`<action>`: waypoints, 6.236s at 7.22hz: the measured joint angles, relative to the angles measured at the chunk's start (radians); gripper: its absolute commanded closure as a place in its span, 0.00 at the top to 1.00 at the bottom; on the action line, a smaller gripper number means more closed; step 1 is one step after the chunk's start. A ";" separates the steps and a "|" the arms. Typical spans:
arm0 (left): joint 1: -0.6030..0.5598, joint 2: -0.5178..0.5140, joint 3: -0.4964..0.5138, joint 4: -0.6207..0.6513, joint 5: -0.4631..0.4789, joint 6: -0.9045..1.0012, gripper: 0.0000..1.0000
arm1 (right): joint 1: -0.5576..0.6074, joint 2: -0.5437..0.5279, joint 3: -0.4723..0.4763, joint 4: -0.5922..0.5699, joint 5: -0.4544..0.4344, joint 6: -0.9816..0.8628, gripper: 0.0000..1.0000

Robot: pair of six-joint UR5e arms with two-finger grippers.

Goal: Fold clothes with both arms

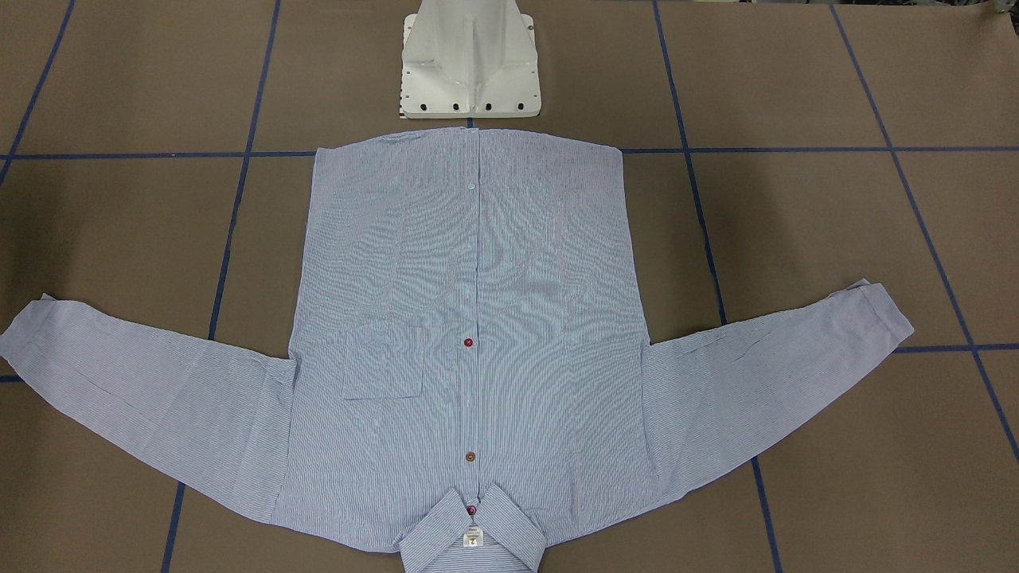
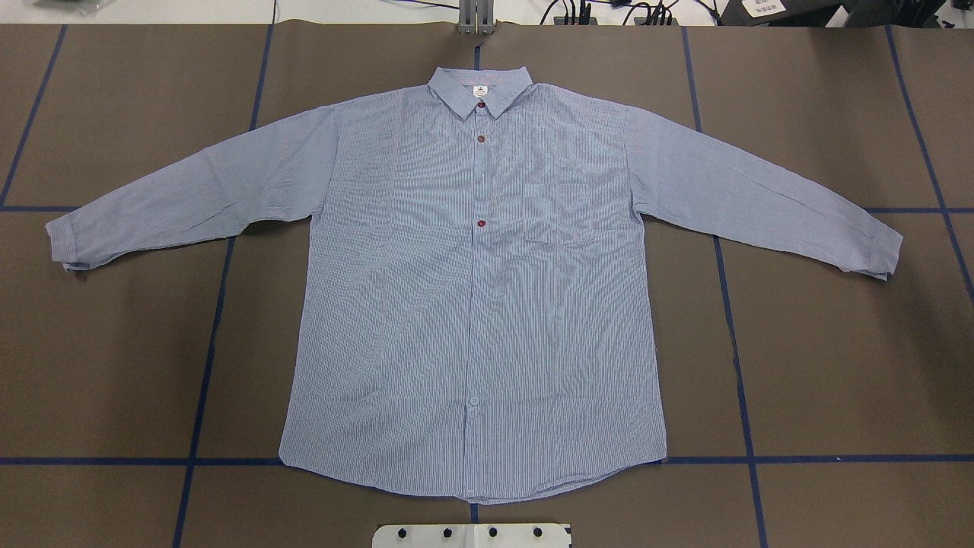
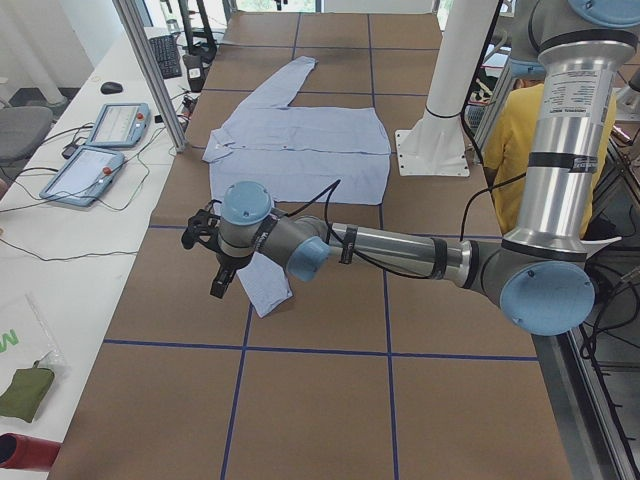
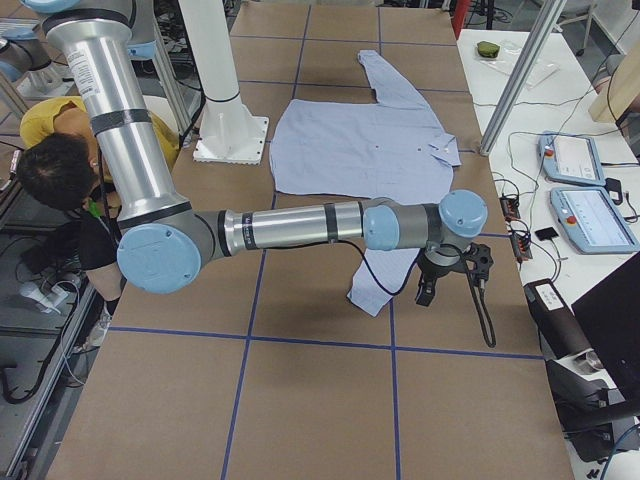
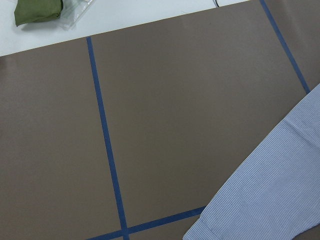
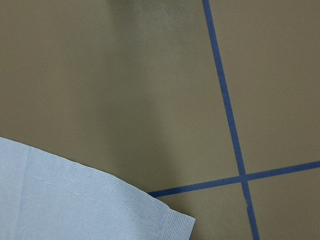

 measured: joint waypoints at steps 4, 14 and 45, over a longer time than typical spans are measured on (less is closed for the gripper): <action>0.001 0.046 -0.041 -0.010 -0.004 0.005 1.00 | -0.040 -0.064 0.104 -0.058 -0.057 0.010 1.00; 0.005 0.071 -0.044 -0.057 -0.012 0.006 1.00 | -0.377 -0.374 0.017 0.816 -0.195 0.951 0.85; 0.045 0.079 -0.031 -0.057 -0.013 0.001 1.00 | -0.908 0.811 -0.404 0.572 -0.719 1.298 0.00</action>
